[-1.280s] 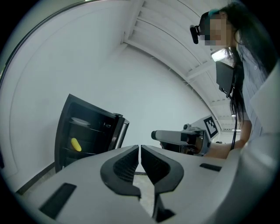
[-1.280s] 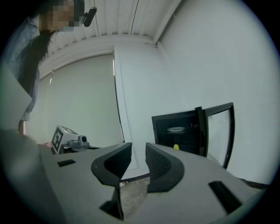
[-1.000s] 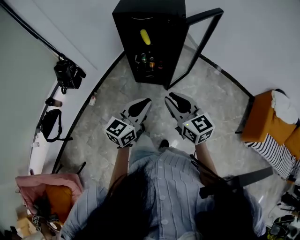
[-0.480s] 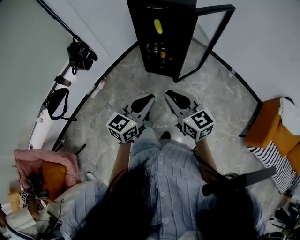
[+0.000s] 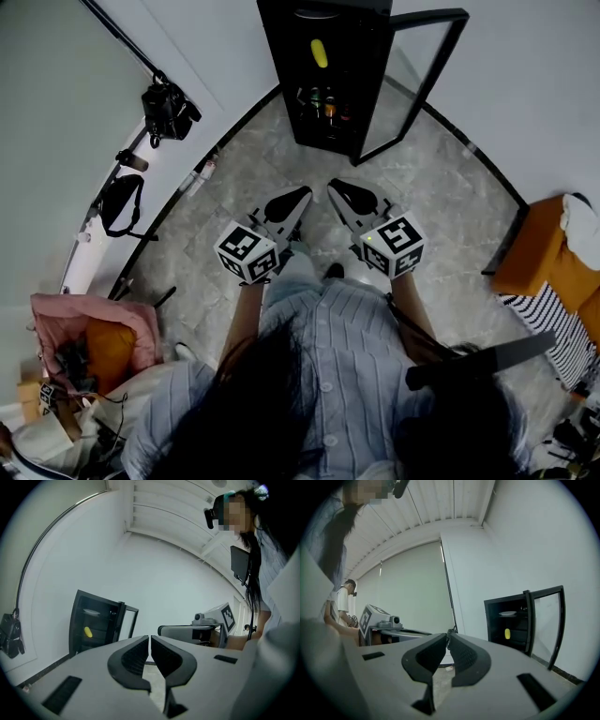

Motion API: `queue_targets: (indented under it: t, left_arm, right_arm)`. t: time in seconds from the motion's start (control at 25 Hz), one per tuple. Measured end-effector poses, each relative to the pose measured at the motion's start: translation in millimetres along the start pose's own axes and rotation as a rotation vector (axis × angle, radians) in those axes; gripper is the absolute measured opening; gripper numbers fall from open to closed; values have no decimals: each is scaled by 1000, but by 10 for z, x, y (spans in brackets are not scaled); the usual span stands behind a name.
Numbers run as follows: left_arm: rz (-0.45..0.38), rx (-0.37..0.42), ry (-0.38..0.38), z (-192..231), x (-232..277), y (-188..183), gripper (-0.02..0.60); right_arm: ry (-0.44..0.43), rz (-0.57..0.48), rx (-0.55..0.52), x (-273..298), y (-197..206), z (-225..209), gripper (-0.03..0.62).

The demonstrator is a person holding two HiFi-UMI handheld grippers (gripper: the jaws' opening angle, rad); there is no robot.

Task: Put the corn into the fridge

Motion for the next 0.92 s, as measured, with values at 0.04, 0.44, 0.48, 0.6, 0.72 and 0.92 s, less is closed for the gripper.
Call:
queue_targets:
  t: [0.04, 0.44, 0.48, 0.6, 0.72, 0.92]
  left_arm:
    - [2, 0, 2, -2, -6, -3, 8]
    - [-5, -1, 21, -25, -47, -54, 8]
    - [-5, -1, 23, -26, -59, -54, 8]
    - [-3, 2, 21, -21, -86, -19, 8]
    - [-2, -3, 11, -4, -92, 25, 8]
    - [-3, -10, -7, 25, -134, 32, 8]
  right_arm:
    - [3, -2, 0, -3, -3, 7, 37]
    - [5, 13, -7, 71, -22, 88, 36]
    - [2, 16, -9, 89, -19, 109, 37]
    - [-7, 23, -17, 125, 16, 140, 37]
    - [-14, 32, -17, 146, 51, 123, 37]
    - [-23, 46, -14, 180, 46, 125, 35]
Point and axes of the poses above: the fingertips, and each gripper's own axes: x forward along the fingers, z to its left, y out of its underside, the point moved 6 cm from there along -x, backward along the fingers, and after that the axes turned 7 degrees about y, right-handed, at the moved point
